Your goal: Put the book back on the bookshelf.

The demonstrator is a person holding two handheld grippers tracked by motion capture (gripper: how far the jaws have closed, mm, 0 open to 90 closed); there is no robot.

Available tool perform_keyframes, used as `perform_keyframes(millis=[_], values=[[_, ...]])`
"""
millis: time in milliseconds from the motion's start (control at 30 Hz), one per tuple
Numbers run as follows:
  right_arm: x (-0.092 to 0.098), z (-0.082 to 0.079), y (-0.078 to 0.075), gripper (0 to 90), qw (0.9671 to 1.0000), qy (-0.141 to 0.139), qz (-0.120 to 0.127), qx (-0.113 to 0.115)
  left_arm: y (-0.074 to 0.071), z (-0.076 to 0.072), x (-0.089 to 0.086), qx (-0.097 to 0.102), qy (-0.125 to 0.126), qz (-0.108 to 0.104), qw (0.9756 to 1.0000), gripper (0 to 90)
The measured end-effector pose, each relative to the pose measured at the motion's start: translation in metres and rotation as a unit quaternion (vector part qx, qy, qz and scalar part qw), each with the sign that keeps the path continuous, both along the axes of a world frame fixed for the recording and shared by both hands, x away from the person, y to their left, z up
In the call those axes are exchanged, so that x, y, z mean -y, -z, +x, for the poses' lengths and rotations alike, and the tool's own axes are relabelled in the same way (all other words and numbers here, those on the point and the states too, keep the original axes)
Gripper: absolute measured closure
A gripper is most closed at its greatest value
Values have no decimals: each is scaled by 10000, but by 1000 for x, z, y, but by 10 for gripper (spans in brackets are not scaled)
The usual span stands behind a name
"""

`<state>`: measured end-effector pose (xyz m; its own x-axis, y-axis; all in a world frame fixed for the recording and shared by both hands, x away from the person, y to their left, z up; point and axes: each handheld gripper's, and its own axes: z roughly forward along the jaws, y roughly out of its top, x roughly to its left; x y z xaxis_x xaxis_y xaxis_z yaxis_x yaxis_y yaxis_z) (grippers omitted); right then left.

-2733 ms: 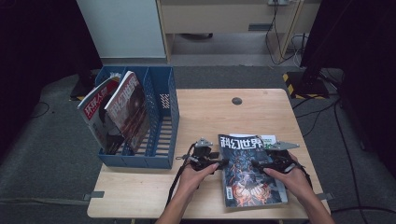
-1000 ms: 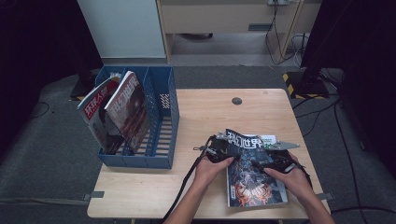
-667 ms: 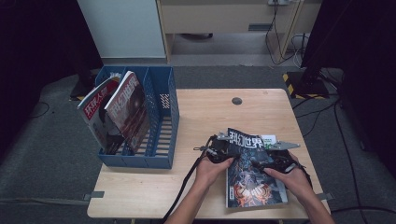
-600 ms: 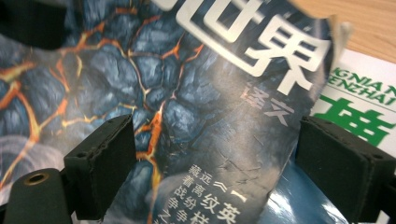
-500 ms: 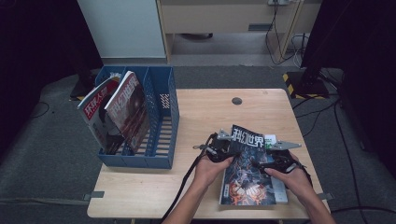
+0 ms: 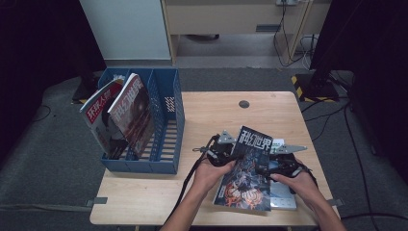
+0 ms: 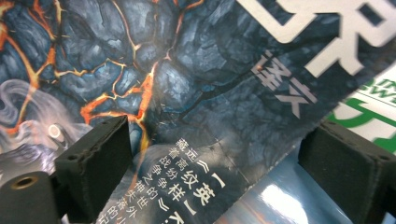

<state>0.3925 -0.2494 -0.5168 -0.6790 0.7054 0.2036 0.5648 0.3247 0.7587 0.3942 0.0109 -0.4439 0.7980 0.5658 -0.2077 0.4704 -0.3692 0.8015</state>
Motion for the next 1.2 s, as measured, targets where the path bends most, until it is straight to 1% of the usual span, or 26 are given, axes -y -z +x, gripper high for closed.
perform_keyframes(millis=[67,133,233,333,367,467,500,533,567,733,767,800,833,933,967,1033,1067,1100,1133,1167,1200], values=[[0,1,1,105,10000,-37,62,-53,-1,0,1,27,20,7,10000,801],[0,1,1,105,9999,-43,74,-55,-1,0,1,29,28,25,10000,803],[0,3,4,100,9998,-54,115,-146,-1,0,2,22,23,44,10000,804],[1,4,4,88,9998,-44,134,-167,-2,-1,2,30,37,23,10000,807],[1,4,4,78,9996,-23,186,-198,-2,-1,2,30,44,4,10000,809],[1,5,4,72,9995,-32,226,-212,-4,-1,2,29,51,-4,10000,812],[0,5,4,76,9994,-30,242,-228,-5,-1,2,37,75,41,10000,812],[0,5,4,76,9994,-30,242,-228,-5,-1,2,37,75,41,10000,812],[0,5,4,105,9994,-88,271,-217,-5,-1,3,31,73,57,10000,812],[0,5,4,119,9993,-94,282,-234,-7,0,3,30,91,97,9999,812],[1,5,3,146,9991,-82,319,-271,-7,0,3,18,112,120,9999,811],[1,5,3,146,9991,-82,319,-271,-7,0,3,18,112,120,9999,811],[4,6,2,183,9989,-77,387,-251,-7,1,2,26,91,147,9998,810],[4,5,0,207,9990,-96,375,-220,-8,1,-2,13,81,157,9998,811],[5,4,-3,247,9992,-104,362,-146,-8,2,-5,24,58,164,9998,810],[5,4,-4,264,9992,-81,379,-130,-9,3,-8,37,24,147,9999,810],[5,2,-11,336,9994,-67,343,60,-10,4,-11,58,-14,153,9999,811],[5,2,-11,336,9994,-67,343,60,-10,4,-11,58,-14,153,9999,811],[5,1,-12,357,9994,-46,338,98,-11,5,-13,68,-44,141,9999,811],[5,0,-20,430,9990,-31,372,249,-12,7,-18,73,-111,108,9999,812],[5,0,-24,451,9987,-20,425,295,-13,9,-20,74,-127,89,9999,813]])
